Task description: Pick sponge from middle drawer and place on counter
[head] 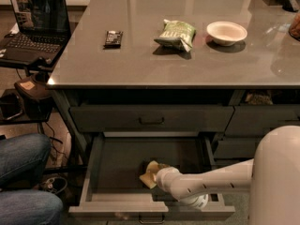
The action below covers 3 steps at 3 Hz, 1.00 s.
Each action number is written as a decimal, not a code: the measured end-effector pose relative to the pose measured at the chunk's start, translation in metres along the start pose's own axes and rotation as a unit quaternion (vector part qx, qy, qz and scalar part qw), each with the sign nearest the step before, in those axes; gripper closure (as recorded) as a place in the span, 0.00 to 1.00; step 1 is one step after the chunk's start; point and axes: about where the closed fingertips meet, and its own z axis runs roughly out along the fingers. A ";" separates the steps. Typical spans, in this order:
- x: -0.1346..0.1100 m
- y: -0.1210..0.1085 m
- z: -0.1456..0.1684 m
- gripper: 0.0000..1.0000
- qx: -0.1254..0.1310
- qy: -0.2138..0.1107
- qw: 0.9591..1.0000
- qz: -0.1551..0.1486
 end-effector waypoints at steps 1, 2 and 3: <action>-0.007 -0.005 -0.008 1.00 0.002 -0.006 1.000 0.007; -0.024 -0.023 -0.022 1.00 0.017 -0.023 0.999 0.024; -0.041 -0.043 -0.038 1.00 0.032 -0.040 0.998 0.041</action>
Offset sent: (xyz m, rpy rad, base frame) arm 0.0228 -0.0487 0.0569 0.0466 -0.0622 -0.1254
